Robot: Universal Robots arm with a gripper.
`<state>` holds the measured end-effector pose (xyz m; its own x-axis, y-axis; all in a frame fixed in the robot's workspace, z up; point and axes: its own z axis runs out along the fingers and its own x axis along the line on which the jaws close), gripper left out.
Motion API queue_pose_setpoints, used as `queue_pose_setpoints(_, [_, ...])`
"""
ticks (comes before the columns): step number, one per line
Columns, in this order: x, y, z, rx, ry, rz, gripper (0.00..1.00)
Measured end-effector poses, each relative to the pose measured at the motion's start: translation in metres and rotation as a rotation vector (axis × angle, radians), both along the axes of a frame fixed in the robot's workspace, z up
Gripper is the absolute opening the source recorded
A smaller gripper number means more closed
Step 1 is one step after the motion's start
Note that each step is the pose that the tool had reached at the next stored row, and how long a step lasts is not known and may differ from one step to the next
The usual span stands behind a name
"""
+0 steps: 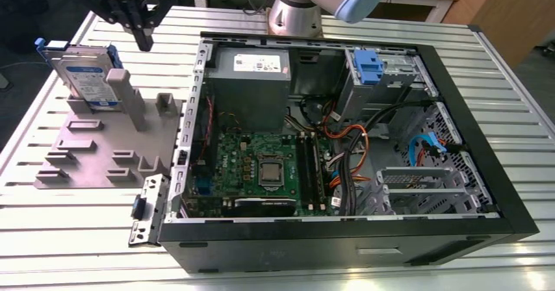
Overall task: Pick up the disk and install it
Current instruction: 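Reach for the disk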
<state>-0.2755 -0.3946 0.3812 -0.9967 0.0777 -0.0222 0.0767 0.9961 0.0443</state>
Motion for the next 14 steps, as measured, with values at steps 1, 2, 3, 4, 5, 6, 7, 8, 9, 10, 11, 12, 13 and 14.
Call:
queue_pose_setpoints(1, [-0.0002,0.0,0.0,0.0,0.0,0.0,0.11])
queue_pose_setpoints(2, [-0.0004,0.0,0.0,0.0,0.0,0.0,0.11])
queue_pose_setpoints(3, [-0.0006,0.0,0.0,0.0,0.0,0.0,0.11])
queue_pose_setpoints(4, [-0.0008,0.0,-0.0001,0.0001,-0.0001,0.0,0.11])
queue_pose_setpoints(5, [-0.0009,0.0,-0.0001,0.0001,-0.0001,0.0,0.11])
queue_pose_setpoints(6, [-0.0015,0.0,-0.0001,0.0,0.0,0.0,0.11])
queue_pose_setpoints(7, [-0.002,0.0,-0.0002,0.0,0.0,0.0,0.11])
queue_pose_setpoints(8, [-0.0022,0.0,-0.0002,0.0,0.0,0.0,0.11])
queue_pose_setpoints(9, [-0.0023,0.0,-0.0002,0.0,0.0001,0.0,0.11])
queue_pose_setpoints(10, [-0.0026,0.0,-0.0002,0.0,0.0001,0.0,0.11])
queue_pose_setpoints(11, [-0.0027,0.0,-0.0002,0.0,0.0,0.0,0.11])
queue_pose_setpoints(12, [-0.003,0.0,-0.0002,-0.0001,0.0001,0.0,0.11])
queue_pose_setpoints(13, [-0.0032,0.0,-0.0003,0.0,0.0,0.0,0.11])
queue_pose_setpoints(14, [-0.0033,0.0,-0.0003,0.0,0.0001,0.0,0.11])
